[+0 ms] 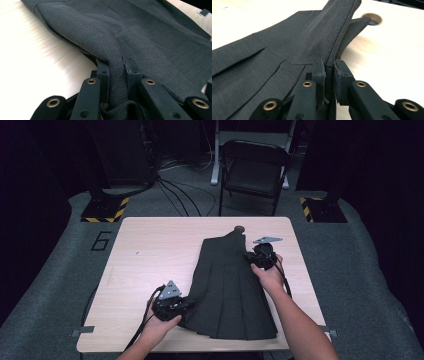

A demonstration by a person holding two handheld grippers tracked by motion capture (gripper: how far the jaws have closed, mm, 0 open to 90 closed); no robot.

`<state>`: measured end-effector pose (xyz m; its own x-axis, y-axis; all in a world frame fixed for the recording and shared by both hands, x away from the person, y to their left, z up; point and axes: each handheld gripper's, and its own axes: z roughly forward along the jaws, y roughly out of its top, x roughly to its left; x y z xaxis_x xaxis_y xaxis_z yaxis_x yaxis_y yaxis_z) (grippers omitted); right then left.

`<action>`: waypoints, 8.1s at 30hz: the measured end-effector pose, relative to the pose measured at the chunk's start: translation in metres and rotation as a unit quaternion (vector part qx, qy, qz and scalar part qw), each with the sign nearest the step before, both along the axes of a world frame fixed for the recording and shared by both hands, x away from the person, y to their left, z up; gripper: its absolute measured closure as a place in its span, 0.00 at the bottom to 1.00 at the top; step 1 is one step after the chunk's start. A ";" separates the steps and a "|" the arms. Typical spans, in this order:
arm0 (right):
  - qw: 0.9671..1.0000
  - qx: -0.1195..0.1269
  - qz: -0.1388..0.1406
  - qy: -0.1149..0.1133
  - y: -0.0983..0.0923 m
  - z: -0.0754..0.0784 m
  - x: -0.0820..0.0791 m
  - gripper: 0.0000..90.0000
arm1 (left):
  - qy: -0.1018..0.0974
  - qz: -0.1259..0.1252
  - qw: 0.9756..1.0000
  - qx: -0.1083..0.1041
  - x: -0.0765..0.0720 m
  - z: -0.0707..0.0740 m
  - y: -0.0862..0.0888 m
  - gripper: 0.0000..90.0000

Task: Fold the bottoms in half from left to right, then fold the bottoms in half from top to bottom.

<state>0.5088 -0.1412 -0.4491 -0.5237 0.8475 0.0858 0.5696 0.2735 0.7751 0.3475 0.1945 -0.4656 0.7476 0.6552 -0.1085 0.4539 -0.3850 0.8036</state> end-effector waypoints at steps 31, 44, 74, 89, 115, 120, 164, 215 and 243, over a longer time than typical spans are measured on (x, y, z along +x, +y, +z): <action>0.998 -0.004 0.043 0.035 0.062 -0.021 -0.019 0.87 | 0.055 0.020 0.998 0.003 -0.043 -0.021 0.063 0.83; 0.997 -0.018 -0.001 0.073 0.044 -0.055 -0.021 0.75 | 0.071 0.018 0.997 0.021 -0.039 -0.042 0.050 0.65; 0.998 -0.015 -0.018 0.061 0.043 -0.050 -0.015 0.58 | 0.079 0.011 0.996 0.026 -0.040 -0.044 0.043 0.59; 0.999 -0.039 0.015 -0.001 0.046 -0.028 -0.058 0.56 | 0.078 0.008 0.996 0.034 -0.039 -0.043 0.044 0.60; 0.994 -0.048 0.098 0.019 0.063 -0.050 -0.119 0.53 | 0.048 0.009 0.999 -0.002 -0.023 -0.025 0.048 0.50; 0.993 -0.055 0.100 0.023 0.061 -0.057 -0.122 0.53 | 0.045 0.012 0.999 -0.004 -0.013 -0.025 0.048 0.50; 0.992 -0.061 0.111 0.020 0.049 -0.066 -0.138 0.54 | 0.026 0.111 0.993 0.005 0.144 0.000 0.027 0.50; 0.993 -0.052 0.109 0.013 0.047 -0.068 -0.141 0.54 | 0.060 0.155 0.986 0.012 0.182 -0.051 0.006 0.40; 0.993 -0.052 0.107 0.005 0.047 -0.069 -0.142 0.54 | 0.054 0.173 0.983 0.008 0.181 -0.034 0.001 0.94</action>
<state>0.3671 -0.0942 -0.5186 -0.6923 0.7215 0.0106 0.4975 0.4666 0.7312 0.5290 0.1951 -0.5000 0.4638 0.8708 -0.1634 0.6428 -0.2038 0.7385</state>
